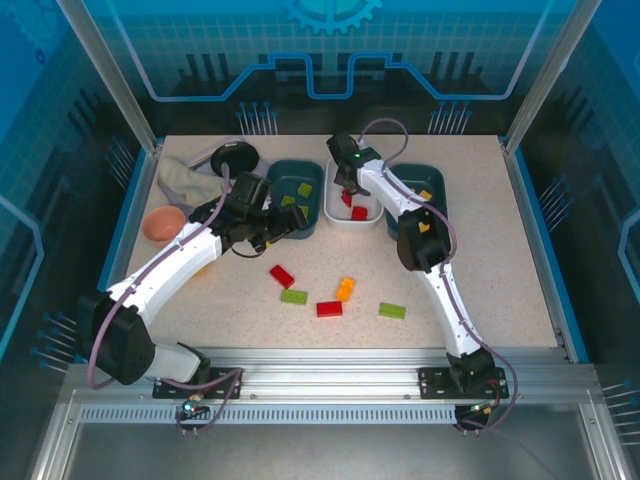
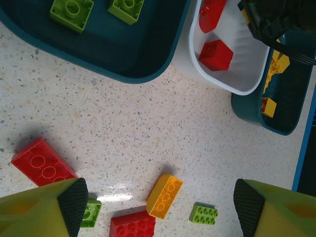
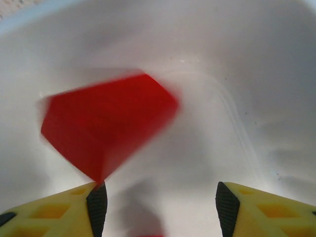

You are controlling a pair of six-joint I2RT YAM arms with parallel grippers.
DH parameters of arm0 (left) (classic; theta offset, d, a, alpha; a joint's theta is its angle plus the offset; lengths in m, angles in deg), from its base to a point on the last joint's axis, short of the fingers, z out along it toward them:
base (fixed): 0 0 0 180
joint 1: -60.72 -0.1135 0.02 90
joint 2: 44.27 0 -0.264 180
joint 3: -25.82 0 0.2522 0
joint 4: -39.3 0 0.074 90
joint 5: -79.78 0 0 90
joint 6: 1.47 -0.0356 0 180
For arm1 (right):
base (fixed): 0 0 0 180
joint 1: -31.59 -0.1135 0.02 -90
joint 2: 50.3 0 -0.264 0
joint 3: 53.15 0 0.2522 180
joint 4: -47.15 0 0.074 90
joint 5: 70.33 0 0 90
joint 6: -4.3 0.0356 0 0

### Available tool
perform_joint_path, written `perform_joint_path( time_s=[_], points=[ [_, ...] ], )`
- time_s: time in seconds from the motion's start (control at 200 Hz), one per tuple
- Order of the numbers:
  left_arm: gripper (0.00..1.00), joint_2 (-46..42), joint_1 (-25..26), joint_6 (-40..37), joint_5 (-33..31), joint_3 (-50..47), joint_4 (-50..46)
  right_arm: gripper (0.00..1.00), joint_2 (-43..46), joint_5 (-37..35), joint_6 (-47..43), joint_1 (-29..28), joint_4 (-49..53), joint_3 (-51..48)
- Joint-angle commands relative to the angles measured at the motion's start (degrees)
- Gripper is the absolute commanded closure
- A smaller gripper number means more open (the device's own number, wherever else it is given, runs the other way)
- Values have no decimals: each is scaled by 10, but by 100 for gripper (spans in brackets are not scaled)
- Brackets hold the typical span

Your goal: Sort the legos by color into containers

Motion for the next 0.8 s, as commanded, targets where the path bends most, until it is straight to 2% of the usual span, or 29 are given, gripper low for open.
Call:
perform_joint_path(
  time_s=[0.0,0.11,0.45,0.68,0.795],
  points=[
    [19,7,4,-12,14,14,0,32,-4,19,-17,2,32,34],
    [19,6,4,-13,15,17,-5,25,32,16,-27,-6,28,19],
    [19,-8,5,-11,-4,20,-43,27,261,-3,-42,-36,-48,-164],
    [20,-36,5,17,-28,16,-94,29,454,-9,-114,-71,-130,-384],
    [21,-46,6,29,-17,8,-103,29,564,20,-158,-95,-164,-511]
  ],
)
